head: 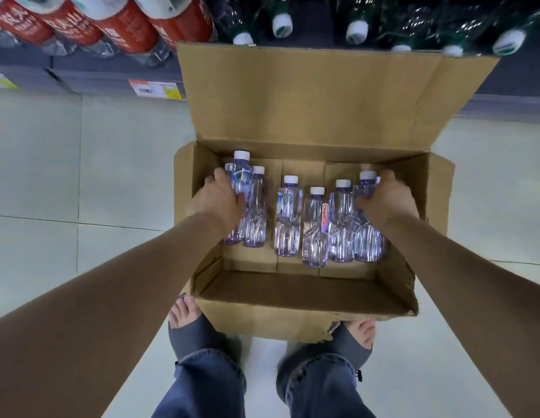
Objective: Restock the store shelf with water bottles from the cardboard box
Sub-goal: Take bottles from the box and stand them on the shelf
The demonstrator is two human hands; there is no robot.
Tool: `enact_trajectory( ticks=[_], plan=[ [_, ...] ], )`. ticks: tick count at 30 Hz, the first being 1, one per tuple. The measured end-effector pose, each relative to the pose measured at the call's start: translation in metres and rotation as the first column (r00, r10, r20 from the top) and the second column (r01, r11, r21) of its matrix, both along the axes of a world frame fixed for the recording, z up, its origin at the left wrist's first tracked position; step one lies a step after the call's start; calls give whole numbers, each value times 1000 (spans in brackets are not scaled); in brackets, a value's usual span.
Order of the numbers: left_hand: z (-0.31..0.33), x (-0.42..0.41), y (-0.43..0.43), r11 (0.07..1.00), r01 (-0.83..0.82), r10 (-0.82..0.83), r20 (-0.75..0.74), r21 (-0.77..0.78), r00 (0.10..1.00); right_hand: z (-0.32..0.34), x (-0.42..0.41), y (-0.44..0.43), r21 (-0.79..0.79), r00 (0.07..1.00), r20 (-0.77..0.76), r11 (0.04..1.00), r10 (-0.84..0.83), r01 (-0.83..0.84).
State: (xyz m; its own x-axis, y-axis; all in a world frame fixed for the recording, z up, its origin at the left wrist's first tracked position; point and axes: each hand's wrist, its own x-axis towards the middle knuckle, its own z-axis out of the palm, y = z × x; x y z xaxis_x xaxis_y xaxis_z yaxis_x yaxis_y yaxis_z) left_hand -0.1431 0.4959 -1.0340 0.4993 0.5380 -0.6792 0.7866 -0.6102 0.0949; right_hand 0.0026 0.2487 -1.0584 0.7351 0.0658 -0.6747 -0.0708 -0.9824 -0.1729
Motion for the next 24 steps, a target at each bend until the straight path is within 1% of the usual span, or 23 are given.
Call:
enact_trajectory(
  ticks=[2, 5, 9, 12, 15, 18, 21, 24],
  plan=[
    [-9, 3, 0, 998, -43, 42, -9, -35, 999, -6, -1, -1, -1, 999, -5, 999, -36, 36],
    [-21, 7, -2, 985, -150, 150, -2, -86, 989, -11, -3, -3, 18, 992, -10, 992, -123, 124],
    [-29, 11, -4, 958, -271, 276, 40, -91, 960, -18, -8, -4, -16, 979, -41, 980, -199, 199],
    [-31, 12, -7, 930, -356, 365, 97, -96, 926, -22, -15, -7, -23, 975, -28, 975, -221, 220],
    [-29, 7, -12, 883, -448, 467, 154, -142, 871, -21, -22, -8, 6, 964, -1, 964, -267, 267],
    [-22, 0, -18, 874, -449, 482, 215, -185, 849, -11, -27, -8, 57, 960, -51, 958, -277, 279],
    [-9, -2, -22, 890, -395, 447, 256, -228, 857, 4, -34, -10, 178, 954, -90, 938, -286, 298],
    [19, 2, -27, 875, -387, 468, 303, -291, 830, 37, -36, -6, 296, 966, -24, 922, -256, 251]
  ],
)
